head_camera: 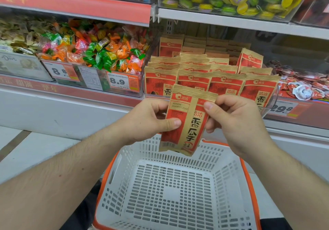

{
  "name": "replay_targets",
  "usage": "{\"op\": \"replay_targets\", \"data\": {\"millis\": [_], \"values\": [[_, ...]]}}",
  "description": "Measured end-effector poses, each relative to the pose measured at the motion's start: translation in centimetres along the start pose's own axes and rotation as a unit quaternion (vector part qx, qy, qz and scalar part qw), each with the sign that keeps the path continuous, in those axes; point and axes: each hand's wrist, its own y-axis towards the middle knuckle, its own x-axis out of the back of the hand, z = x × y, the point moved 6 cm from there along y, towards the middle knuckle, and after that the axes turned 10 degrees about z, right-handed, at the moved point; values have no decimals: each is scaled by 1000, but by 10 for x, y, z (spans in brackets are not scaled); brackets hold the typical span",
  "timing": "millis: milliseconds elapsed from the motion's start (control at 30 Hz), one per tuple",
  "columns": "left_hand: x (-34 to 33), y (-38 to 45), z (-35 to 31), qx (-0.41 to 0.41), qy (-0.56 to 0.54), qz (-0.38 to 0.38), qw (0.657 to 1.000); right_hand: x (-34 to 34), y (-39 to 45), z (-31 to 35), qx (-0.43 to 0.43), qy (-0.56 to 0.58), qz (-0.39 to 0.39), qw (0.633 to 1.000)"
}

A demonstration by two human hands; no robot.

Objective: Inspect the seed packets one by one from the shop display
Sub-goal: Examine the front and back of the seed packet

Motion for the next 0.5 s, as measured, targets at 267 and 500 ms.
{"op": "replay_targets", "data": {"millis": [267,500], "values": [[0,0,0,8,-54,-23,998,-2,3,-4,-49,-5,61,997],[8,1,0,7,-95,-72,993,-13,0,-15,-138,-87,159,974]]}}
